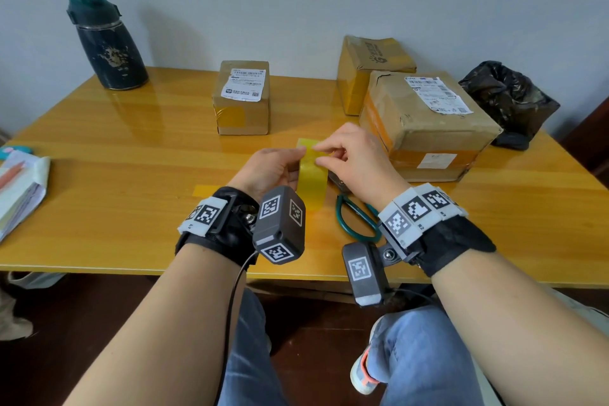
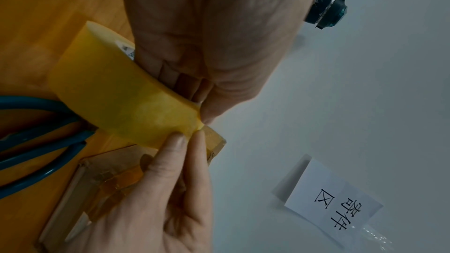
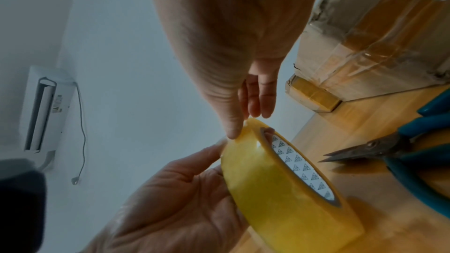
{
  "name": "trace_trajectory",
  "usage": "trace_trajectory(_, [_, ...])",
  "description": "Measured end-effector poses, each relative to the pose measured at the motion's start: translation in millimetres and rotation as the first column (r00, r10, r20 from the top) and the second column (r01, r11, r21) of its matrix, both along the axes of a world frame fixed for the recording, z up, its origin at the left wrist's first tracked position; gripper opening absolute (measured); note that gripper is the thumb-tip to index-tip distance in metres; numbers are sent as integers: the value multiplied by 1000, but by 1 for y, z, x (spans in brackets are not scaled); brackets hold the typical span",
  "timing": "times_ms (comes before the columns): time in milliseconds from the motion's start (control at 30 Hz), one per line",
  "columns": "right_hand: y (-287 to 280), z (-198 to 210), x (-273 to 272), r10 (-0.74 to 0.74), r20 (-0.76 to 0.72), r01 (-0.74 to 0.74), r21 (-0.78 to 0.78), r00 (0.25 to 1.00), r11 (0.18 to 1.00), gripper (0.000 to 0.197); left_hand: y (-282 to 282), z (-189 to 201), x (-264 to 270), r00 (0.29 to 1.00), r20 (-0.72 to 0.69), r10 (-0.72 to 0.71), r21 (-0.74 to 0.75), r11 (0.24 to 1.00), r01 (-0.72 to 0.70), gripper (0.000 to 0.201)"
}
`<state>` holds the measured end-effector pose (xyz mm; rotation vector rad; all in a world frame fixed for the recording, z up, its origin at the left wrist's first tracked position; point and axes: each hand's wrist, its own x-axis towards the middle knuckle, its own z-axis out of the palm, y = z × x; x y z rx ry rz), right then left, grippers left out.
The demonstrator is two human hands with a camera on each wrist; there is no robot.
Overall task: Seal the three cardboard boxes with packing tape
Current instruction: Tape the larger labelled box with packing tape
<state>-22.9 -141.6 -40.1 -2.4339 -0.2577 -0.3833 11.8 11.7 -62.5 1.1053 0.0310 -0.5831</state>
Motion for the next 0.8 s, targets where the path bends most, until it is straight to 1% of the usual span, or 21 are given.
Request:
trace_trajectory(167, [0,-3,0,-8,53,5,63,999,998,3,-1,1,1,1000,13,7,27,1000,-7,18])
trace_trajectory(233, [0,-5,0,5,80,-7,36,997,999,5,-2,1,-1,1000,18,4,42,999,-5,18])
trace_trajectory(367, [0,-10,0,67,138,-54,-92,988,994,8,-5,2,0,998,56,13,90,996,-18,18])
trace_trajectory(467, [-1,-11,1,59,165,-45,-90,985,995,10,-7,5,-1,999,38,26,122,992,-31,18])
trace_trajectory(533, [-2,-8,1,22,169,-12,-60,985,998,9,-10,10,-5,993,48,110,188,975,-117,22])
trace_trajectory(567, [-3,-6,1,2,165,6,-47,986,999,8,-12,11,-6,981,97,166,249,950,-186,29])
trace_trajectory(600, [-4,-4,2,-15,157,22,-40,987,999,7,-12,14,-7,963,189,190,314,918,-243,38])
trace_trajectory(633, [-5,-2,2,-29,143,34,-37,989,999,6,-11,16,-7,945,299,132,370,897,-242,46])
trace_trajectory(667, [-6,1,2,-37,130,42,-33,991,999,6,-9,20,-9,925,380,3,417,892,-174,50])
trace_trajectory(700, [-6,3,2,-41,122,44,-25,992,999,6,-8,21,-10,895,415,-162,476,877,-62,54])
trace_trajectory(733, [-6,5,1,-42,121,44,-13,992,999,6,-7,23,-12,858,416,-300,527,849,41,58])
trace_trajectory(767, [-6,7,1,-44,118,45,0,992,999,6,-6,22,-11,834,402,-378,561,822,102,61])
trace_trajectory(800, [-6,9,0,-46,112,45,10,993,999,7,-6,23,-11,824,400,-402,571,812,119,63])
